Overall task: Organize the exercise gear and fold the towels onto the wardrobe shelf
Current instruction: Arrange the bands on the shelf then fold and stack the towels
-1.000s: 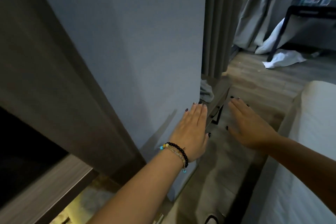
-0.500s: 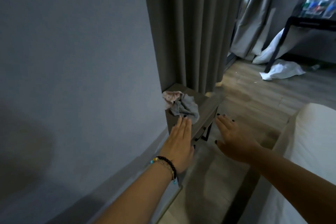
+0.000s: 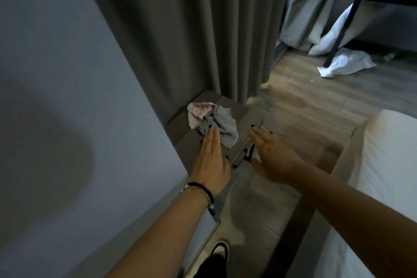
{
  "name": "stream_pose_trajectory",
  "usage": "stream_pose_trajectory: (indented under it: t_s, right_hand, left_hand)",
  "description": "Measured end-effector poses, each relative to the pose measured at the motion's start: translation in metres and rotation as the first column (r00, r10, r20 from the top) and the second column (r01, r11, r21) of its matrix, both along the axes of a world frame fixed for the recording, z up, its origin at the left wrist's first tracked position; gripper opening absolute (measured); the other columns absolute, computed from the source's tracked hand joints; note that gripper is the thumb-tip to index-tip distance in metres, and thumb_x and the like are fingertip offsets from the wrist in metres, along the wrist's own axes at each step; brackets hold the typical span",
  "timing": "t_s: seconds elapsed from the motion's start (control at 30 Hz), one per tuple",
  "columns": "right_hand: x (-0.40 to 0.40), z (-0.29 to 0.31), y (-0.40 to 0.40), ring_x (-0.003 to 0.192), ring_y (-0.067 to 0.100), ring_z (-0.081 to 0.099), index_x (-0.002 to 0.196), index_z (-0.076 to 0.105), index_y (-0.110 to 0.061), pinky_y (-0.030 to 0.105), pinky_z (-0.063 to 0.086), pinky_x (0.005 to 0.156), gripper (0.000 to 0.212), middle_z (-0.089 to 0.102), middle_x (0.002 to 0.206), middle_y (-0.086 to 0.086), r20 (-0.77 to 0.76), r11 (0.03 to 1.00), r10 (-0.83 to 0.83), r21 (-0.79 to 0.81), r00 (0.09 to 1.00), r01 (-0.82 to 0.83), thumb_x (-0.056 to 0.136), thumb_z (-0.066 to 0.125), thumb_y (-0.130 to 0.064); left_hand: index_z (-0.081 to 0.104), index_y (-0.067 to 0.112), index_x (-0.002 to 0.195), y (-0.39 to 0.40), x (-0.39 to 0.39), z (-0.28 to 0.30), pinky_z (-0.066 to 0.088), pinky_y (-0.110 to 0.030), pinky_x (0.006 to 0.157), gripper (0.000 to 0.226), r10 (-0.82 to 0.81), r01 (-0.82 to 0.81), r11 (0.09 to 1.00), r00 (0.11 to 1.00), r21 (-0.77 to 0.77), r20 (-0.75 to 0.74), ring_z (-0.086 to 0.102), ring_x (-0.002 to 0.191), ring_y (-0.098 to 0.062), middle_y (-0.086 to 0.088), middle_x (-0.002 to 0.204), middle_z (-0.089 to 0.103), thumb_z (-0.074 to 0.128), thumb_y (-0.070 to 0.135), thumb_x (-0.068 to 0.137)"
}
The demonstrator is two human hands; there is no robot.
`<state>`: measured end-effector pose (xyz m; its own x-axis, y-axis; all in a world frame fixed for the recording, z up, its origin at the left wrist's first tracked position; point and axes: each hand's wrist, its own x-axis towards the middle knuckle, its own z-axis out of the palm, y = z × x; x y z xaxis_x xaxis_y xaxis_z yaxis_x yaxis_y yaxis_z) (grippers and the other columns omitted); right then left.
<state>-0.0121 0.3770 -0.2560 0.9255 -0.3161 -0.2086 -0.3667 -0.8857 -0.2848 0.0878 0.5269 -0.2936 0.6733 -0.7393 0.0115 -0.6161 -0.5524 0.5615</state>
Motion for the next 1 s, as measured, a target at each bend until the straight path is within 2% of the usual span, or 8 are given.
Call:
stream_pose_trajectory:
  t_s: [0.13, 0.27, 0.43, 0.63, 0.73, 0.83, 0.9, 1.0]
  right_hand:
    - [0.026, -0.004, -0.030, 0.148, 0.019, -0.009, 0.154, -0.002, -0.016, 0.034, 0.004, 0.119, 0.076, -0.005, 0.162, 0.004, -0.038, 1.000, -0.020, 0.002, 0.999, 0.020, 0.098, 0.047, -0.033]
    - [0.062, -0.009, -0.065, 0.148, 0.021, -0.009, 0.154, -0.001, -0.014, 0.037, 0.003, 0.120, 0.078, -0.004, 0.162, 0.006, -0.072, 0.999, -0.039, 0.002, 0.997, 0.039, 0.097, 0.049, -0.033]
    - [0.102, -0.022, -0.101, 0.148, 0.021, -0.008, 0.154, 0.001, -0.014, 0.038, 0.005, 0.120, 0.079, -0.002, 0.162, 0.005, -0.068, 0.999, -0.027, 0.029, 0.997, 0.029, 0.096, 0.051, -0.034]
    - [0.134, -0.033, -0.148, 0.148, 0.020, -0.008, 0.153, 0.000, -0.014, 0.038, 0.005, 0.121, 0.078, -0.004, 0.162, 0.006, -0.120, 0.998, 0.042, 0.060, 0.992, -0.035, 0.096, 0.047, -0.040]
    - [0.147, -0.037, -0.183, 0.149, 0.022, -0.006, 0.153, 0.002, -0.014, 0.038, 0.005, 0.121, 0.079, -0.002, 0.162, 0.007, -0.132, 0.992, 0.116, 0.056, 0.984, -0.110, 0.096, 0.050, -0.036]
    - [0.162, -0.041, -0.219, 0.149, 0.022, -0.005, 0.154, 0.002, -0.016, 0.036, 0.005, 0.120, 0.079, -0.002, 0.162, 0.007, -0.152, 0.979, 0.202, 0.049, 0.968, -0.196, 0.096, 0.051, -0.034]
    - [0.173, -0.045, -0.237, 0.149, 0.022, -0.004, 0.154, 0.002, -0.016, 0.035, 0.006, 0.119, 0.078, -0.001, 0.162, 0.006, -0.147, 0.968, 0.251, 0.060, 0.957, -0.244, 0.096, 0.051, -0.034]
    - [0.184, -0.054, -0.256, 0.149, 0.022, -0.004, 0.154, 0.001, -0.013, 0.030, 0.003, 0.118, 0.079, 0.000, 0.162, 0.007, -0.153, 0.945, 0.327, 0.079, 0.933, -0.318, 0.096, 0.050, -0.033]
  left_hand:
    - [-0.009, 0.016, 0.153, -0.026, 0.017, -0.015, 0.008, -0.029, 0.121, 0.080, 0.082, -0.085, 0.995, 0.995, -0.046, -0.056, -0.007, 0.148, -0.011, 0.003, 0.161, -0.015, 0.048, 0.018, 0.097]
    - [-0.009, 0.014, 0.153, -0.055, 0.045, -0.030, 0.005, -0.028, 0.121, 0.080, 0.137, -0.149, 0.985, 0.982, -0.084, -0.129, -0.009, 0.148, -0.011, 0.000, 0.161, -0.013, 0.047, 0.013, 0.096]
    - [-0.009, 0.012, 0.152, -0.086, 0.064, -0.041, 0.009, -0.035, 0.122, 0.082, 0.242, -0.263, 0.961, 0.949, -0.086, -0.202, -0.011, 0.149, -0.016, -0.003, 0.161, -0.014, 0.049, 0.007, 0.095]
    - [-0.009, 0.013, 0.152, -0.132, 0.089, -0.057, 0.012, -0.037, 0.122, 0.089, 0.323, -0.352, 0.933, 0.912, -0.077, -0.251, -0.007, 0.149, -0.017, -0.002, 0.161, -0.013, 0.057, 0.010, 0.093]
    - [-0.007, 0.016, 0.153, -0.156, 0.109, -0.060, 0.013, -0.039, 0.122, 0.092, 0.401, -0.435, 0.897, 0.876, -0.078, -0.268, -0.006, 0.149, -0.016, -0.002, 0.162, -0.012, 0.059, 0.008, 0.090]
    - [-0.007, 0.016, 0.154, -0.176, 0.120, -0.066, 0.007, -0.034, 0.121, 0.092, 0.504, -0.536, 0.841, 0.825, -0.074, -0.255, -0.009, 0.146, -0.010, -0.001, 0.162, -0.010, 0.059, 0.008, 0.090]
    - [-0.010, 0.017, 0.153, -0.191, 0.123, -0.072, 0.003, -0.031, 0.120, 0.094, 0.551, -0.589, 0.807, 0.779, -0.047, -0.298, -0.011, 0.144, -0.007, 0.001, 0.161, -0.013, 0.059, 0.008, 0.090]
    - [-0.013, 0.021, 0.152, -0.207, 0.122, -0.093, 0.008, -0.038, 0.122, 0.100, 0.566, -0.604, 0.797, 0.749, -0.003, -0.344, -0.009, 0.148, -0.014, 0.003, 0.161, -0.014, 0.061, 0.005, 0.087]
